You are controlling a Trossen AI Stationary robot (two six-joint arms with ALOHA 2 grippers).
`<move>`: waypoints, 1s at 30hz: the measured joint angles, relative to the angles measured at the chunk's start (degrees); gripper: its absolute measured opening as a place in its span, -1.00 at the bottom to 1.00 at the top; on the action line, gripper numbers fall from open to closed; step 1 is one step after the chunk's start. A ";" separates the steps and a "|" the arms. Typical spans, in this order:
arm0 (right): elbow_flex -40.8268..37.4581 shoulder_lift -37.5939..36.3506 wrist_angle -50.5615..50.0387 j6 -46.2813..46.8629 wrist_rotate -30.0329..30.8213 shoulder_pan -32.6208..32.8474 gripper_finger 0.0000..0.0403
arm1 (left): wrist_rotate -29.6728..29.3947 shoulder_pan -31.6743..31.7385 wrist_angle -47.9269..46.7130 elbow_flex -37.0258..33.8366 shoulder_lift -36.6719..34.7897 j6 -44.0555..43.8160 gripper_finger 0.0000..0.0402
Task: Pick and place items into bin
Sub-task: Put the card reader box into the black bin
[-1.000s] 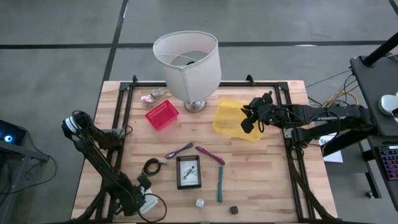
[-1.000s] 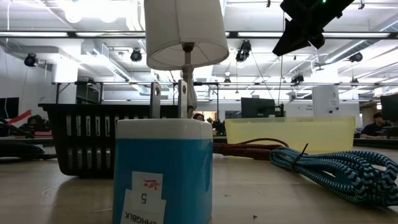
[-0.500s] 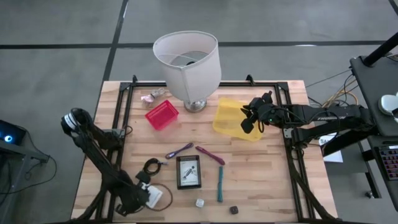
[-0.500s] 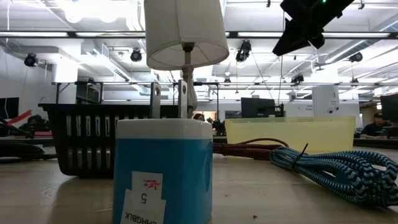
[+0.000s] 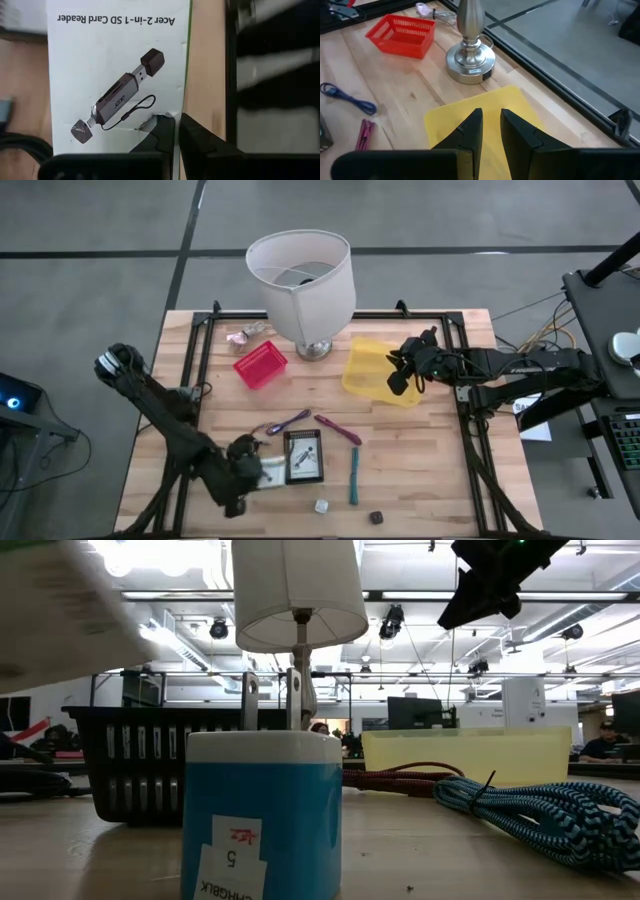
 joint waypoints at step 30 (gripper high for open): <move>7.52 0.00 -0.17 -13.43 0.21 -1.90 -0.72 | -7.44 17.44 -13.32 29.89 23.71 -56.26 -1.00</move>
